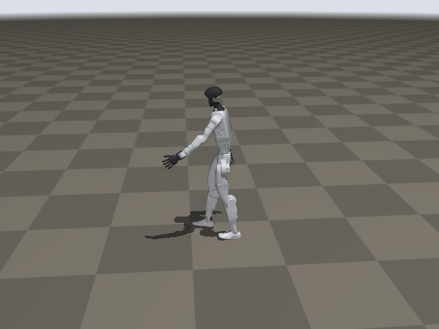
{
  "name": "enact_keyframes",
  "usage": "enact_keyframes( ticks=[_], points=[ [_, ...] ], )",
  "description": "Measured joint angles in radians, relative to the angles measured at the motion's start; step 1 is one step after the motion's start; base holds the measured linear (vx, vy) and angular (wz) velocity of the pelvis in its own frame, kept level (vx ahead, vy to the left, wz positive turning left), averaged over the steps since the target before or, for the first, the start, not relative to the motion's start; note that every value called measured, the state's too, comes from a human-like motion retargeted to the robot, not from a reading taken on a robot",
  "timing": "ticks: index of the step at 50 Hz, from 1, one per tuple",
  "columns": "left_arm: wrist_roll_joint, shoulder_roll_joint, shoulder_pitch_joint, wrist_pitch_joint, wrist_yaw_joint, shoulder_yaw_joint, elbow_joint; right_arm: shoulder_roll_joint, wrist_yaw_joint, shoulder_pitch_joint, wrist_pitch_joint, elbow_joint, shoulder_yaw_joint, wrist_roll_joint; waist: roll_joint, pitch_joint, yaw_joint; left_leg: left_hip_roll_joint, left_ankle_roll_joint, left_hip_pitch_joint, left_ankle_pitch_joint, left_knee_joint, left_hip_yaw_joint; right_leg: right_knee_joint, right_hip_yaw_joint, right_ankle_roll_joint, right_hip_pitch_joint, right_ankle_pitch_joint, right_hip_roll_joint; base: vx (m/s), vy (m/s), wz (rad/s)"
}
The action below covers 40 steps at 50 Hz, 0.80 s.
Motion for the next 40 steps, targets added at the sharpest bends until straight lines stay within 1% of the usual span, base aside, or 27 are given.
enact_keyframes(
  ticks=[2, 4, 5, 7, 10, 12, 14, 16, 17, 19, 22, 24, 27, 29, 31, 35, 40],
  points=[
    [-0.029, 0.016, -0.022, 0.004, -0.005, -0.013, -0.025, 0.003, 0.029, 0.025, -0.001, 0.016, 0.018, 0.025, 0.023, -0.009, 0.028, 0.023, 0.018, -0.033, 0.02, 0.005, 0.031, 0.087, -0.026, -0.078, -0.019, -0.042, 0.002, -0.39, 0.1, -0.84],
    [-0.053, 0.019, -0.029, 0.009, -0.013, -0.028, -0.054, 0.012, 0.059, 0.047, -0.001, 0.037, 0.026, 0.047, 0.056, -0.031, 0.075, 0.063, 0.034, -0.069, 0.041, 0.006, 0.066, 0.239, -0.021, -0.146, -0.065, -0.107, 0.021, -0.35, -0.04, -0.97],
    [-0.063, 0.016, -0.031, 0.012, -0.016, -0.037, -0.071, 0.018, 0.073, 0.056, 0.0, 0.049, 0.025, 0.055, 0.072, -0.044, 0.105, 0.082, 0.041, -0.088, 0.051, 0.006, 0.082, 0.334, -0.003, -0.171, -0.097, -0.145, 0.033, -0.31, -0.08, -0.84],
    [-0.069, -0.001, -0.022, 0.013, -0.02, -0.057, -0.107, 0.037, 0.084, 0.069, 0.007, 0.068, 0.013, 0.056, 0.09, -0.069, 0.163, 0.109, 0.053, -0.118, 0.067, 0.004, 0.098, 0.501, 0.056, -0.181, -0.138, -0.209, 0.056, -0.27, -0.11, -0.54],
    [-0.061, -0.033, 0.014, 0.014, -0.039, -0.092, -0.167, 0.064, 0.071, 0.07, 0.02, 0.087, -0.007, 0.044, 0.099, -0.099, 0.248, 0.13, 0.066, -0.158, 0.088, 0.003, 0.1, 0.643, 0.115, -0.172, -0.13, -0.264, 0.068, -0.25, -0.15, -0.11],
    [-0.039, -0.05, 0.051, 0.014, -0.064, -0.122, -0.203, 0.079, 0.043, 0.048, 0.025, 0.094, -0.016, 0.024, 0.093, -0.116, 0.308, 0.133, 0.069, -0.186, 0.103, 0.005, 0.094, 0.64, 0.117, -0.169, -0.08, -0.268, 0.049, -0.25, -0.19, 0.13],
    [-0.01, -0.061, 0.099, 0.011, -0.088, -0.152, -0.227, 0.085, 0.006, 0.011, 0.029, 0.097, -0.015, -0.002, 0.081, -0.129, 0.366, 0.131, 0.066, -0.215, 0.121, 0.005, 0.086, 0.558, 0.108, -0.168, -0.003, -0.268, 0.023, -0.26, -0.22, 0.23],
    [0.014, -0.067, 0.154, 0.001, -0.098, -0.173, -0.232, 0.081, -0.038, -0.044, 0.03, 0.096, 0.0, -0.029, 0.06, -0.139, 0.42, 0.121, 0.055, -0.245, 0.143, 0.002, 0.081, 0.411, 0.102, -0.157, 0.081, -0.287, 0.0, -0.3, -0.25, 0.28],
    [0.024, -0.068, 0.184, -0.007, -0.095, -0.179, -0.227, 0.075, -0.063, -0.08, 0.03, 0.093, 0.01, -0.042, 0.048, -0.14, 0.445, 0.112, 0.047, -0.26, 0.157, -0.003, 0.08, 0.327, 0.102, -0.144, 0.121, -0.301, -0.011, -0.33, -0.26, 0.28],
    [0.042, -0.069, 0.247, -0.032, -0.069, -0.174, -0.195, 0.054, -0.12, -0.162, 0.023, 0.079, 0.033, -0.06, 0.02, -0.136, 0.492, 0.092, 0.028, -0.286, 0.186, -0.017, 0.085, 0.175, 0.103, -0.097, 0.177, -0.322, -0.028, -0.35, -0.26, 0.19],
    [0.069, -0.081, 0.36, -0.072, 0.009, -0.111, -0.095, -0.002, -0.218, -0.286, -0.004, 0.018, 0.054, -0.068, -0.002, -0.125, 0.554, 0.078, 0.003, -0.314, 0.225, -0.041, 0.103, 0.038, 0.099, -0.027, 0.206, -0.307, -0.039, -0.38, -0.23, -0.03],
    [0.079, -0.097, 0.438, -0.091, 0.077, -0.023, 0.003, -0.051, -0.278, -0.362, -0.03, -0.05, 0.057, -0.056, 0.002, -0.114, 0.579, 0.079, -0.003, -0.323, 0.238, -0.052, 0.115, -0.01, 0.1, -0.005, 0.209, -0.277, -0.035, -0.38, -0.21, -0.13],
    [0.064, -0.104, 0.55, -0.076, 0.153, 0.135, 0.155, -0.115, -0.324, -0.456, -0.068, -0.166, 0.044, -0.009, 0.011, -0.104, 0.596, 0.089, 0.006, -0.33, 0.238, -0.054, 0.137, -0.044, 0.107, 0.0, 0.193, -0.237, -0.018, -0.37, -0.24, -0.11],
    [0.036, -0.094, 0.622, -0.039, 0.166, 0.227, 0.238, -0.142, -0.327, -0.506, -0.082, -0.231, 0.031, 0.037, 0.009, -0.097, 0.594, 0.088, 0.029, -0.326, 0.227, -0.046, 0.16, -0.052, 0.111, 0.0, 0.171, -0.216, -0.011, -0.36, -0.23, -0.04],
    [0.001, -0.081, 0.695, 0.0, 0.16, 0.288, 0.294, -0.157, -0.318, -0.542, -0.084, -0.277, 0.023, 0.084, -0.001, -0.091, 0.585, 0.082, 0.056, -0.318, 0.208, -0.021, 0.188, -0.056, 0.112, 0.0, 0.147, -0.197, -0.01, -0.34, -0.21, 0.02],
    [-0.068, -0.074, 0.829, 0.051, 0.117, 0.34, 0.332, -0.158, -0.275, -0.551, -0.064, -0.32, 0.005, 0.149, -0.031, -0.086, 0.552, 0.053, 0.112, -0.292, 0.149, 0.079, 0.217, -0.056, 0.11, 0.0, 0.104, -0.165, -0.026, -0.29, -0.15, 0.12],
    [-0.107, -0.095, 0.917, 0.058, 0.085, 0.361, 0.308, -0.131, -0.191, -0.421, -0.044, -0.311, -0.045, 0.157, -0.05, -0.112, 0.476, 0.01, 0.146, -0.263, 0.031, 0.283, 0.123, -0.053, 0.09, 0.0, 0.079, -0.142, -0.053, -0.23, -0.02, 0.34]
  ],
)
